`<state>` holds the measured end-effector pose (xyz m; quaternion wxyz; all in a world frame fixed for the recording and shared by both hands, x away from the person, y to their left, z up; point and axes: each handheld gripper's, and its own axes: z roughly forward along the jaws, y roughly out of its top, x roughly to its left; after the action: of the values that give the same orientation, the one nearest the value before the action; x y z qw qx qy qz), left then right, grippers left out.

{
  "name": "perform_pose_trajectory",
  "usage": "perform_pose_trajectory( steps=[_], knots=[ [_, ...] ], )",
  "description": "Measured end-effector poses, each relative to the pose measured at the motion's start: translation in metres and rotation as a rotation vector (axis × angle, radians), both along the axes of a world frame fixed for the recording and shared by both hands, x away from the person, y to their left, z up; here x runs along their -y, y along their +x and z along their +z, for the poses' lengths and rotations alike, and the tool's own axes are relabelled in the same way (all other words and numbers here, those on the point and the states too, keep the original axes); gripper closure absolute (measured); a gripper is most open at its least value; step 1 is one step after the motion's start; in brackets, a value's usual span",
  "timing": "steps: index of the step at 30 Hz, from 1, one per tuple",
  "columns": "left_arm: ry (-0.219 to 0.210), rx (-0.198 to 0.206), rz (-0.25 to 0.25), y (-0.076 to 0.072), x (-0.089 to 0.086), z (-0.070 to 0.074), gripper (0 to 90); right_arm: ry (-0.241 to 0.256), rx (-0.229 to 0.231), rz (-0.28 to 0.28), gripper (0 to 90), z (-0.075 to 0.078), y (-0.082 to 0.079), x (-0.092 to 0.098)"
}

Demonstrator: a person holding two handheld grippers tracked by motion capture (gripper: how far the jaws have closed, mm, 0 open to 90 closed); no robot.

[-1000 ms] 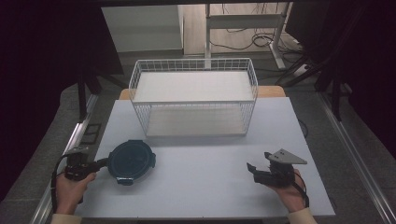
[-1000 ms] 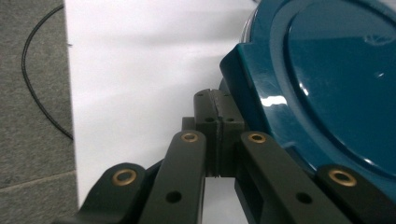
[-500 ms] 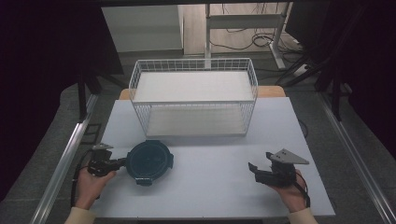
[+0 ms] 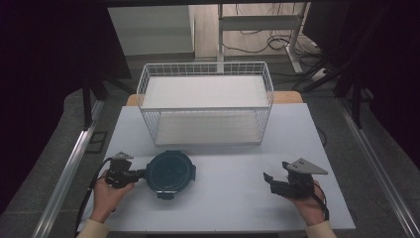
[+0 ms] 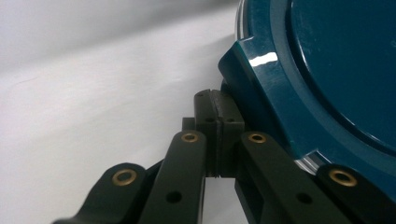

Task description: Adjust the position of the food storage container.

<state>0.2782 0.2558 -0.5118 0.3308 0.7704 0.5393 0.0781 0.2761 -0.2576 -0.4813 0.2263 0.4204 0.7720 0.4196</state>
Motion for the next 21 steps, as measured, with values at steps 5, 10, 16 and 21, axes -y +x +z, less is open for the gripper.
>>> perform_pose_trajectory(
  steps=[5,10,16,21],
  knots=[
    [-0.016,-0.016,-0.038,0.001,0.013,0.001,90.0,0.009,0.008,-0.006,19.8,0.002,-0.001,0.0],
    [-0.013,-0.022,-0.062,0.002,0.027,0.003,90.0,0.015,0.011,-0.013,19.9,0.003,-0.001,0.001],
    [0.004,-0.02,-0.092,0.004,0.047,0.005,90.0,0.015,0.011,-0.008,19.8,0.003,-0.001,0.002],
    [0.032,-0.011,-0.114,0.003,0.066,0.007,90.0,0.011,0.007,-0.009,19.9,0.003,-0.001,0.003]
  ],
)
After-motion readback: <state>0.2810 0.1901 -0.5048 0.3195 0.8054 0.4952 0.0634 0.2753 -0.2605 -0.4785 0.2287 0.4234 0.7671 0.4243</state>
